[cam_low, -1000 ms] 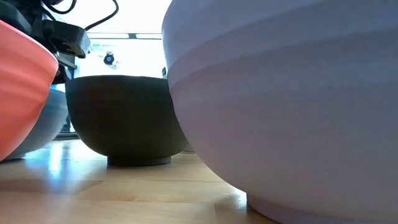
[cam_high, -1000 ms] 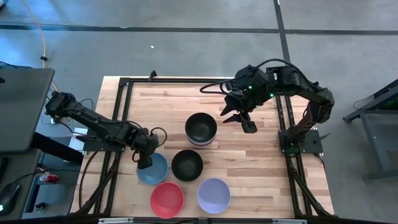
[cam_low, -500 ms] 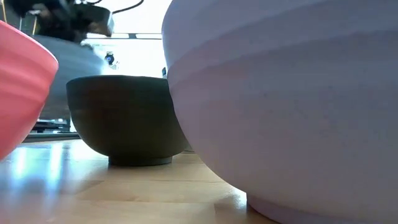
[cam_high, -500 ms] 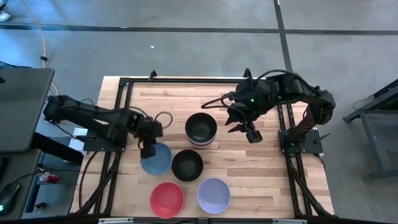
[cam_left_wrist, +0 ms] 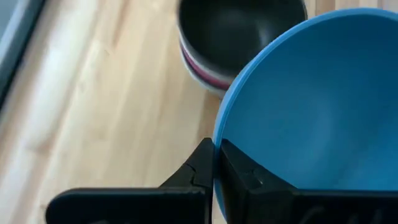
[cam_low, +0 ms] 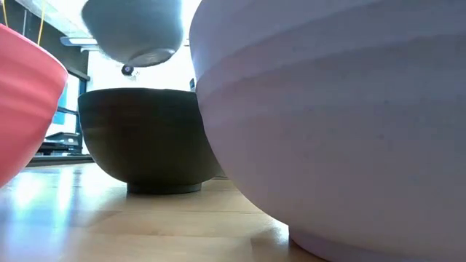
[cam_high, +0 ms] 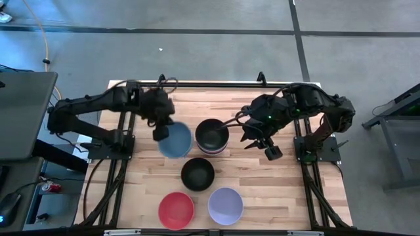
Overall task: Nest bowls inside each other
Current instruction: Stack the blue bowl on top of the black bowl
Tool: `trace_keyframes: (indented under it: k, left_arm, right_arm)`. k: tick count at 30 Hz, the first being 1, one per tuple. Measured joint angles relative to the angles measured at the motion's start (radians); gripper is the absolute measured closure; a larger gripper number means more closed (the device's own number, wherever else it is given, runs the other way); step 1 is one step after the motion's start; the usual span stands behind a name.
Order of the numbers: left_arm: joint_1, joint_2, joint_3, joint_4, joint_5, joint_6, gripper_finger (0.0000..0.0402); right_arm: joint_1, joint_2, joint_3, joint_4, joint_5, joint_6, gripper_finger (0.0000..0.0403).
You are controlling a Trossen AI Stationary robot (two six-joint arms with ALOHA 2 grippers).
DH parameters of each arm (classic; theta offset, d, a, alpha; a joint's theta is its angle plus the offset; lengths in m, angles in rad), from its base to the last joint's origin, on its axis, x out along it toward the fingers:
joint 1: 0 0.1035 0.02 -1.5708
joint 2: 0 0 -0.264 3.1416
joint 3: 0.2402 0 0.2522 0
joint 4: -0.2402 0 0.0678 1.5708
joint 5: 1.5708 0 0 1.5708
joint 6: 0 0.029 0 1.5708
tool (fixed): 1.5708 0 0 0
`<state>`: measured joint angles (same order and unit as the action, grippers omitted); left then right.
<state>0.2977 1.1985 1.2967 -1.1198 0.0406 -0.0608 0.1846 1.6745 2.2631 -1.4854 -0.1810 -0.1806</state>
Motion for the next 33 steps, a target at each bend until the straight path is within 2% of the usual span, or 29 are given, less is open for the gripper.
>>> trace_keyframes:
  k: [8, 20, 24, 33]
  left_arm:
    - [0.080, 0.196, 0.209, 0.031, 0.010, 0.089, 0.0401]
    - [0.127, 0.542, 0.498, 0.043, 0.183, 0.203, 0.0401]
    - [0.146, 0.634, 0.568, -0.003, 0.226, 0.212, 0.0401]
    - [0.174, 0.753, 0.689, -0.137, 0.219, 0.213, 0.0401]
  right_arm:
    - [0.043, 0.000, 0.000, 0.001, 0.024, 0.023, 0.0284]
    - [0.061, 0.000, 0.000, 0.002, 0.050, 0.072, 0.0284]
    - [0.064, 0.000, 0.000, 0.002, 0.050, 0.072, 0.0284]
    - [0.068, 0.000, 0.000, 0.002, 0.050, 0.048, 0.0284]
